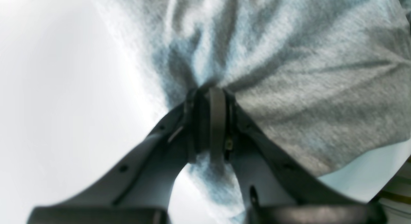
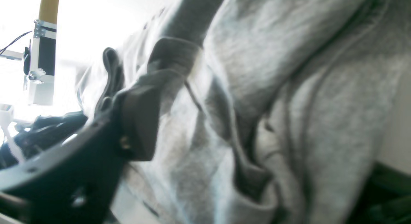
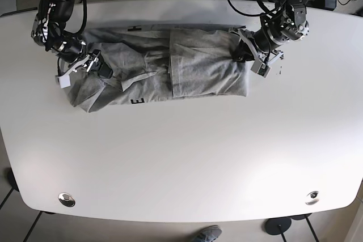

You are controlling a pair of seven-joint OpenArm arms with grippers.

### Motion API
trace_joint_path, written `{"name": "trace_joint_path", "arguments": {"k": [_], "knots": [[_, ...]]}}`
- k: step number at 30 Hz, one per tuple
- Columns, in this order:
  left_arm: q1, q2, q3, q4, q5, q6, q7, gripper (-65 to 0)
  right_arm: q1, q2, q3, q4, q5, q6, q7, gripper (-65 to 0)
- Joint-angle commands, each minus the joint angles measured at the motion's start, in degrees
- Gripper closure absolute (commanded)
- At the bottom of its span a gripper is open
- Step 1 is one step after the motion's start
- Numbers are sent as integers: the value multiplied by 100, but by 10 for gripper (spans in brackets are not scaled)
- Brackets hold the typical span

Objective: Fold the T-shirt properly
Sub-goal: 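Fold the shirt end held by the left gripper toward the right gripper, then fold the shirt end held by the right gripper toward the left gripper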

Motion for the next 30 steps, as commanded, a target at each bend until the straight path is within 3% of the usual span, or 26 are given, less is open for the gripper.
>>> {"name": "trace_joint_path", "arguments": {"k": [1, 2, 3, 7, 11, 14, 17, 19, 23, 25, 30], "knots": [[5, -21, -9, 54, 35, -9, 50, -39, 78, 98, -27, 37, -57, -14, 99, -146], [5, -21, -9, 46, 35, -9, 50, -39, 78, 177, -27, 63, -57, -14, 125, -30], [5, -21, -9, 37, 44, -9, 50, -39, 78, 230, -36, 81, -57, -14, 125, -14], [5, -12, -9, 28, 44, 9, 58, -42, -63, 300, -27, 749, -57, -23, 134, -19], [5, 164, 26, -42, 44, 9, 67, -42, -529, 239, -54, 2375, -57, -23, 99, -19], [-3, 340, 26, -200, 44, 9, 67, -42, -705, 265, -519, 3263, -57, -41, 99, -19], [-21, 401, 70, -420, 44, 9, 67, -42, -749, 239, -1021, 3834, -13, -366, 99, -19], [-30, 542, 123, -482, 44, 9, 67, -42, -731, 230, -1478, 3931, 4, -472, 108, -19], [-30, 603, 131, -464, 44, 9, 67, -43, -485, -298, -2506, 3896, -75, -533, 125, -19], [-30, 700, 131, -447, 44, 9, 67, -43, -362, -403, -2849, 3826, -330, -656, 125, -19], [-30, 718, 131, -429, 44, 9, 67, -43, -125, -948, -3517, 3659, -1903, -656, 143, -21]]}}
